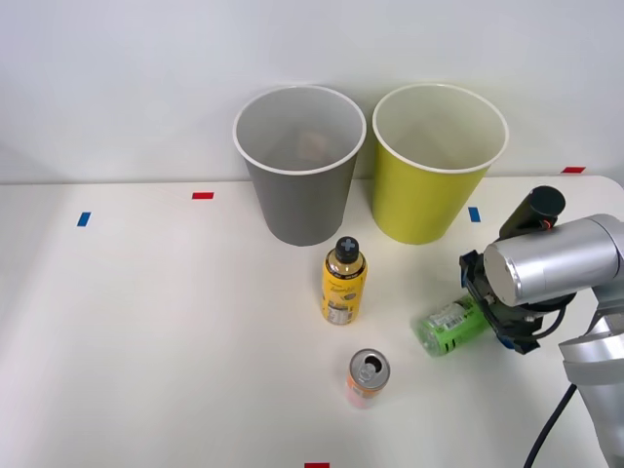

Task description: Put cans in the gray bin, plastic bottles in the light green bin

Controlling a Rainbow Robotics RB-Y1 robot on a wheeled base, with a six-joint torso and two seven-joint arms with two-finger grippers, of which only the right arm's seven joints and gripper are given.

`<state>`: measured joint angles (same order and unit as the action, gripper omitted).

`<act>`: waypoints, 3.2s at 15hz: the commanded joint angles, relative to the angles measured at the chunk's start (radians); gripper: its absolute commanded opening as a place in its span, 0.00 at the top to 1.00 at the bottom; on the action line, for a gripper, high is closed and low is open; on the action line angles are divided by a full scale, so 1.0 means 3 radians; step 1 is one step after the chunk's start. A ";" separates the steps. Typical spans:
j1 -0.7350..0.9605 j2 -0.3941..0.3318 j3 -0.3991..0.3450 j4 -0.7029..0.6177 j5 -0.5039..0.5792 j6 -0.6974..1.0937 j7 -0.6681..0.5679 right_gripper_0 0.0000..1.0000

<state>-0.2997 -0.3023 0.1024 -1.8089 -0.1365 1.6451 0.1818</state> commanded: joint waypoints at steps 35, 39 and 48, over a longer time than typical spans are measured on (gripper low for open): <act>0.0994 0.0568 -0.0234 -0.2697 0.0138 -0.2600 0.3418 1.00; 0.0206 0.0732 -0.0454 -0.2106 0.0133 -0.2953 0.3439 1.00; -0.0745 0.0706 -0.0761 -0.0684 0.0322 -0.3239 0.3623 1.00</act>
<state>-0.4948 -0.0881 -0.1200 -2.0647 -0.0521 0.6885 1.2616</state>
